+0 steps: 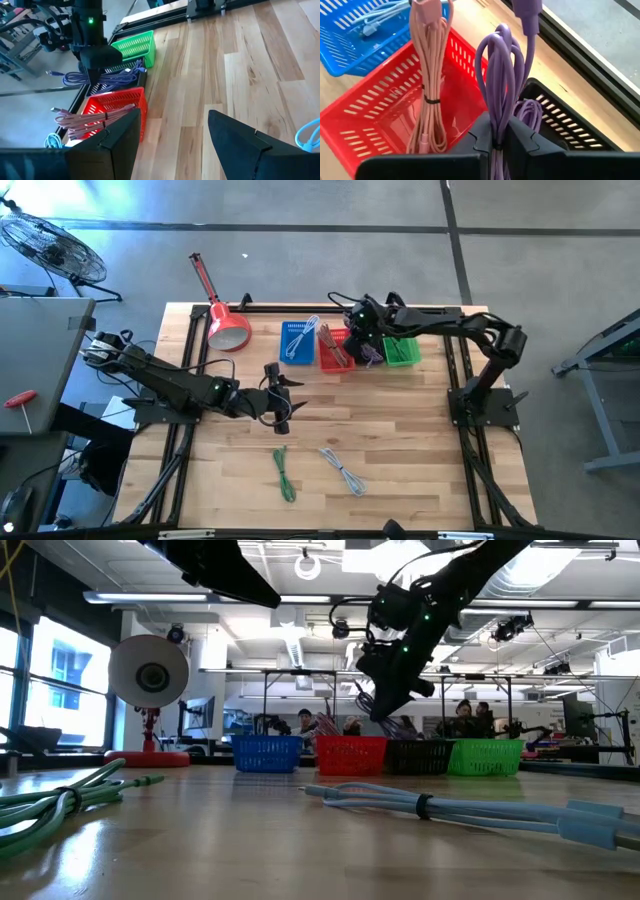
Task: Pick & Place USB Port
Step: Put the purple charger cable into the black bin
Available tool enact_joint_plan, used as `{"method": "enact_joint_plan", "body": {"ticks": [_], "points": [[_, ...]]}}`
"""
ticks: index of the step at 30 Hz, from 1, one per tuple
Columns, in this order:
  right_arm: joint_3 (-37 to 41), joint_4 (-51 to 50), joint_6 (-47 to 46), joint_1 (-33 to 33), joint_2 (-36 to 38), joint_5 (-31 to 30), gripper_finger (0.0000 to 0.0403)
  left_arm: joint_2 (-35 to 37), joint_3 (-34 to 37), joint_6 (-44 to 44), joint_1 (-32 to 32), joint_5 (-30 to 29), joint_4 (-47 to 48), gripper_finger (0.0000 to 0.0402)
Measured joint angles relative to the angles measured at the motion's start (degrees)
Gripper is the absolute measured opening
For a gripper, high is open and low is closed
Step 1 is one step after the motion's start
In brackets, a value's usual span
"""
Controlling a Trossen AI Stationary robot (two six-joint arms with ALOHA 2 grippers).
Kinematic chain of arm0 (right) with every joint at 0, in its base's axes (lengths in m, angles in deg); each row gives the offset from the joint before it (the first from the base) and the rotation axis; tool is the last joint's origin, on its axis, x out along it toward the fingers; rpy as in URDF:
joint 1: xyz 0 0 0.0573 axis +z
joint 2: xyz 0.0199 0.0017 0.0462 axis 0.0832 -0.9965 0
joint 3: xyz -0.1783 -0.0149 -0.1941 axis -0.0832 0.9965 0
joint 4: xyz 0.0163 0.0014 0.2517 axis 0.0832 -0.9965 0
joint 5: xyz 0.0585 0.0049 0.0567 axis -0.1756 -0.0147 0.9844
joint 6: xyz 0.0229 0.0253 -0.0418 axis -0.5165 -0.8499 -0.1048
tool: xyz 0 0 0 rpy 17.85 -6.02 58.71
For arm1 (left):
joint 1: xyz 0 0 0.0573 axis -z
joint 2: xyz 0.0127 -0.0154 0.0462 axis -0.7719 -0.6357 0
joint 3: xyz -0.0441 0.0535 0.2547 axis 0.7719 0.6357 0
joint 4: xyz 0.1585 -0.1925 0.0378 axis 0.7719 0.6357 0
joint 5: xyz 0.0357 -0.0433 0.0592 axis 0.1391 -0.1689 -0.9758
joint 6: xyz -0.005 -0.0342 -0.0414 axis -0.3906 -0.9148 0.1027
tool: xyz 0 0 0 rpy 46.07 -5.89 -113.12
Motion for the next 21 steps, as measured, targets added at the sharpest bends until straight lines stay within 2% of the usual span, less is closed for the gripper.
{"method": "enact_joint_plan", "body": {"ticks": [7,12,21], "points": [[0.04,0.29,-1.34,0.51,4.94,1.31,0.0017,0.0,0.0,-0.01,0.0,0.01,-0.01,0.0225],[0.02,-0.75,-3.76,1.11,7.68,5.14,0.0017,0.0,0.0,-0.62,0.0,0.0,0.02,0.0225],[0.02,-6.05,-5.35,1.15,6.1,2.25,0.0017,0.0,0.0,-1.49,0.0,0.35,0.22,0.0225]]}}
